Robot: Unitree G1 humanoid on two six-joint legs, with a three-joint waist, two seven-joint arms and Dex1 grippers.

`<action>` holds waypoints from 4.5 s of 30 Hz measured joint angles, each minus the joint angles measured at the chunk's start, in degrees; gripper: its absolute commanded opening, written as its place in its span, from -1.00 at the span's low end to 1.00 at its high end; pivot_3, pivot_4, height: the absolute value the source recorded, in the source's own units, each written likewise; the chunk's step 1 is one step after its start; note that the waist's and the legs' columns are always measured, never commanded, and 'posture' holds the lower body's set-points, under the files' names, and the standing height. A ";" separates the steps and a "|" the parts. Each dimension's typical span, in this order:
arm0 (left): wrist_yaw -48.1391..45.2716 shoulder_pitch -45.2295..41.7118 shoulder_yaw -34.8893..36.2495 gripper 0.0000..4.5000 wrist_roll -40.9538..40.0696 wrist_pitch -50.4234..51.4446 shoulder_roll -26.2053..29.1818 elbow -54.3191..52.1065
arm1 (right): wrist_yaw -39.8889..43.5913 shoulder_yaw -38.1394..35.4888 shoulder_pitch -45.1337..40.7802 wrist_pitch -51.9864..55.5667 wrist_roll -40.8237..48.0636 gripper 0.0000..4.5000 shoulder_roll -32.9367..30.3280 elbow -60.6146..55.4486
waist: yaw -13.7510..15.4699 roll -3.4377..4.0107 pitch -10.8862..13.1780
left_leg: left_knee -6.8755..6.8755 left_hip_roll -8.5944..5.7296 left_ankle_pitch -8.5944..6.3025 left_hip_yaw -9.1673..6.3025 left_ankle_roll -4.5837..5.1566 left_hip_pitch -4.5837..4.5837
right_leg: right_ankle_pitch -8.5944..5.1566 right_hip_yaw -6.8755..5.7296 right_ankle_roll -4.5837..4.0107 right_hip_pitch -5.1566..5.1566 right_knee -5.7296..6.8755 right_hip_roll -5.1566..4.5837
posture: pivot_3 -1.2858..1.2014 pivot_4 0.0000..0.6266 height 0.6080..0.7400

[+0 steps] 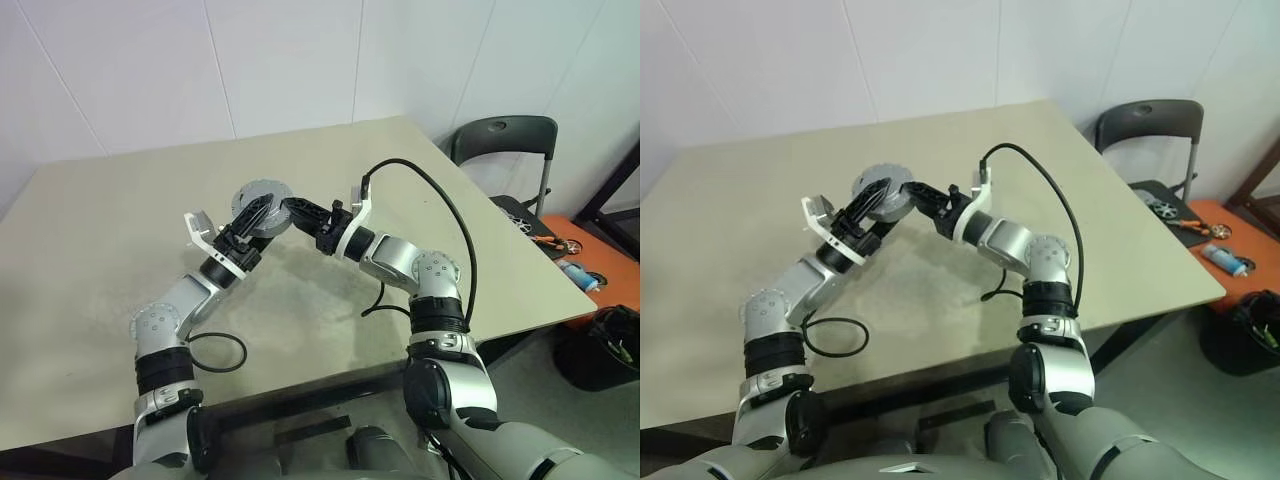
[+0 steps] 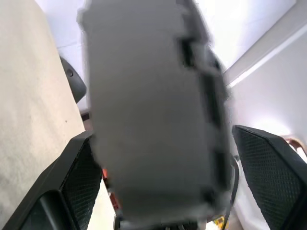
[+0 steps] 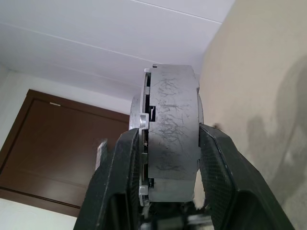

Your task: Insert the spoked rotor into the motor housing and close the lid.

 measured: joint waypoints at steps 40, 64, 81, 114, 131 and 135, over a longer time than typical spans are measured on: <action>7.43 -1.75 0.48 0.06 -2.79 -2.98 -2.25 -1.26 | -0.83 0.74 0.97 -0.06 -1.35 -0.38 0.23 -2.47 | -0.04 -0.01 -0.01 | 0.01 0.00 0.01 0.00 -0.01 0.00 | 0.01 0.00 0.00 0.00 0.01 0.00 | 0.03 -1.00 1.00; 9.61 -1.98 0.67 0.06 -0.93 -7.22 2.93 -1.05 | -2.79 -0.34 1.31 -6.15 -6.76 0.51 -0.07 -0.08 | -0.43 -0.03 -0.02 | -0.01 0.03 0.03 0.01 -0.04 0.07 | 0.05 0.02 -0.05 0.00 0.04 0.05 | 0.03 -1.00 1.00; 4.59 2.29 4.87 0.06 18.97 -23.99 18.52 17.02 | -2.42 0.70 2.66 -6.41 -10.17 0.51 0.58 0.80 | -0.23 -0.11 -0.07 | -0.04 0.04 0.06 0.00 -0.10 0.10 | 0.08 0.00 -0.08 0.04 0.03 0.06 | 0.03 -1.00 1.00; -19.74 6.30 8.93 0.99 34.01 -29.88 46.54 46.60 | -0.29 2.35 3.44 -8.28 -15.92 0.52 0.79 3.63 | -4.52 -0.52 -0.36 | 0.00 0.18 0.08 -0.10 -0.09 0.37 | 0.10 -0.04 -0.22 -0.05 0.73 0.22 | 0.03 -1.00 1.00; -32.62 -8.92 2.63 0.99 40.40 -30.95 48.80 44.14 | 9.25 6.25 3.45 -6.63 -16.98 0.52 -5.31 -5.03 | -0.43 -0.66 -0.45 | -0.03 0.13 0.10 -0.10 -0.12 0.32 | 0.11 -0.12 -0.20 0.06 0.46 0.12 | 0.03 -1.00 1.00; -31.91 -7.95 -0.53 0.99 39.86 -28.93 36.52 31.14 | 10.62 7.67 4.48 -10.91 -20.55 0.52 -7.39 -9.49 | -0.46 -0.71 -0.47 | -0.08 0.15 0.10 -0.10 -0.12 0.26 | 0.12 -0.08 -0.21 -0.03 0.44 0.11 | 0.03 -1.00 1.00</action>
